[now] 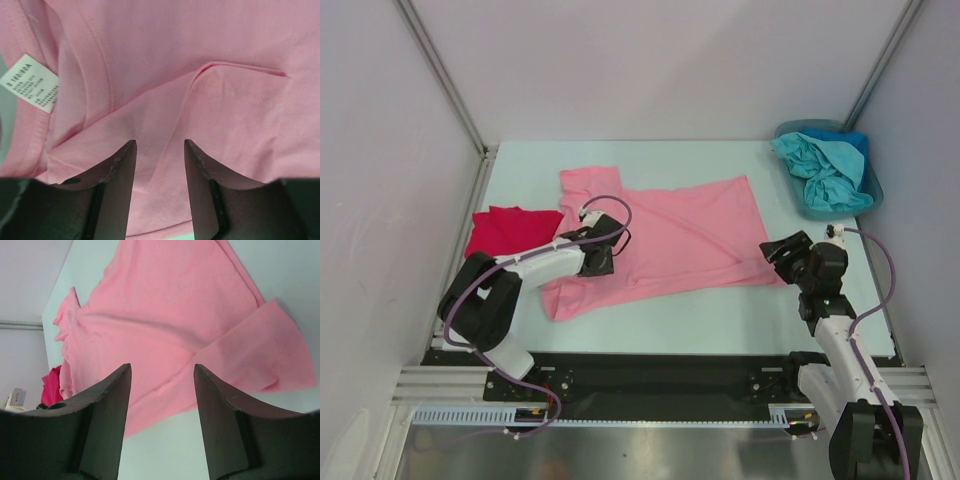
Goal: Fold and stack the t-shirts
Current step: Flatten the tshirt out
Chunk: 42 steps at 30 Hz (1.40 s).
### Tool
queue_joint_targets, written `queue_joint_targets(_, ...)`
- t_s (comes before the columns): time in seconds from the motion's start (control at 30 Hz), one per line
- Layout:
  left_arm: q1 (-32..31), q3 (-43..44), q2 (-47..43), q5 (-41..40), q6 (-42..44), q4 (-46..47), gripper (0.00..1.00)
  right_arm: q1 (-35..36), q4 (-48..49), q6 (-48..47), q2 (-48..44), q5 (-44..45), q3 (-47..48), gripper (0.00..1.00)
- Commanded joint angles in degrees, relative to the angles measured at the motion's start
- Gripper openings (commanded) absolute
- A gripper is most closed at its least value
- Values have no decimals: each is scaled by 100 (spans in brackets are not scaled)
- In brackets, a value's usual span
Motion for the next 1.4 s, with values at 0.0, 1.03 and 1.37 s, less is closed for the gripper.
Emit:
queue_joint_targets(0.0, 3, 227, 26, -474, 128, -248, 48, -42, 28, -109, -104, -120, -40, 58)
queue_joint_targets(1.03, -490, 51, 360, -413, 49, -362, 40, -165, -69, -83, -358, -191, 21, 57)
queue_joint_targets(1.37, -411, 69, 422, -879, -38, -670, 43, -368, -244, -144, -411, -358, 48, 57)
